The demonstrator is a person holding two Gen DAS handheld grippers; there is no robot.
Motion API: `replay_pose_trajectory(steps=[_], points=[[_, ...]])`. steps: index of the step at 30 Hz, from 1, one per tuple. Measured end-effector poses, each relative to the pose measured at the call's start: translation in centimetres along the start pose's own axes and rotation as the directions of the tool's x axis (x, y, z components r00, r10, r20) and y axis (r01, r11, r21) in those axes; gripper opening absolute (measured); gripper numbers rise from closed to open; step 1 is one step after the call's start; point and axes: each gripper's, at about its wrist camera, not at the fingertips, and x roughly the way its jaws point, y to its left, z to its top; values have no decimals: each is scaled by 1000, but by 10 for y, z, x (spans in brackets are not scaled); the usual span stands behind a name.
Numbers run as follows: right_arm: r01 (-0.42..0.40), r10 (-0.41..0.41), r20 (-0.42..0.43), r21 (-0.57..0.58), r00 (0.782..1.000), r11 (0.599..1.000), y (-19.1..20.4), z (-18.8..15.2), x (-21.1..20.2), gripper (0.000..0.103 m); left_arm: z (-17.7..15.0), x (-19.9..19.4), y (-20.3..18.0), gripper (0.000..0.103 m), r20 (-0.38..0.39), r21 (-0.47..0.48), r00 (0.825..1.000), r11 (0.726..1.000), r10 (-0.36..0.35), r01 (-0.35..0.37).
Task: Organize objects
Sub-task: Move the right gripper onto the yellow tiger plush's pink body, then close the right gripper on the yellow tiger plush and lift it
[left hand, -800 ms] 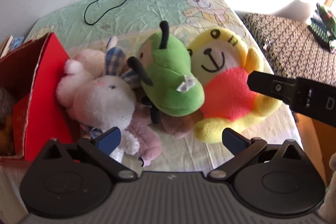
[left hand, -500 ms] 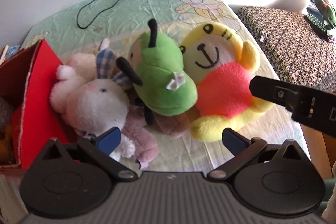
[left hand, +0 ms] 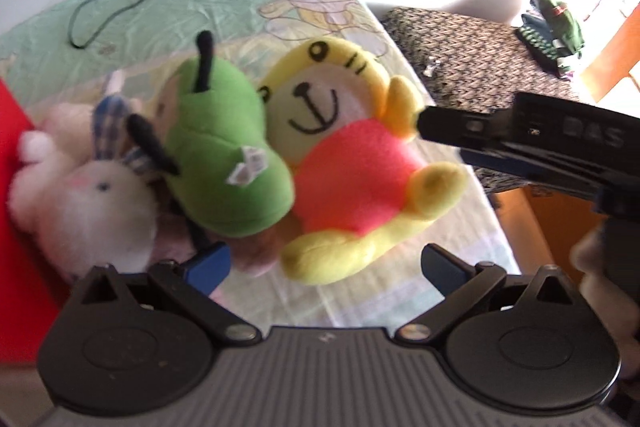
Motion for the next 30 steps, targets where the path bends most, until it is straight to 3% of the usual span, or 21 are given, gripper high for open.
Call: replay_pose_trajectory(steps=[4, 8, 12, 16, 20, 24, 30], points=[[-10, 10, -81, 6, 997, 1000, -4, 1, 21, 57, 3, 12, 2, 100, -41, -17, 998, 998, -56, 56], [-38, 43, -109, 54, 993, 998, -11, 1, 38, 57, 3, 21, 2, 99, -67, -12, 993, 995, -97, 97], [-46, 59, -148, 91, 987, 995, -18, 8, 57, 59, 6, 36, 1, 85, -90, 12, 992, 996, -84, 86], [-86, 114, -167, 165, 979, 982, -25, 7, 70, 63, 12, 49, 10, 82, -115, -2, 990, 997, -82, 82], [-110, 140, -183, 166, 973, 980, -25, 5, 71, 58, 13, 59, 15, 82, -141, -15, 986, 996, -94, 93], [-134, 169, -183, 188, 968, 973, -27, 5, 66, 49, 15, 58, 9, 83, -149, 23, 987, 998, -60, 64], [-127, 171, -171, 240, 970, 962, -35, -1, 49, 45, 9, 47, 6, 80, -134, 57, 989, 996, -60, 68]])
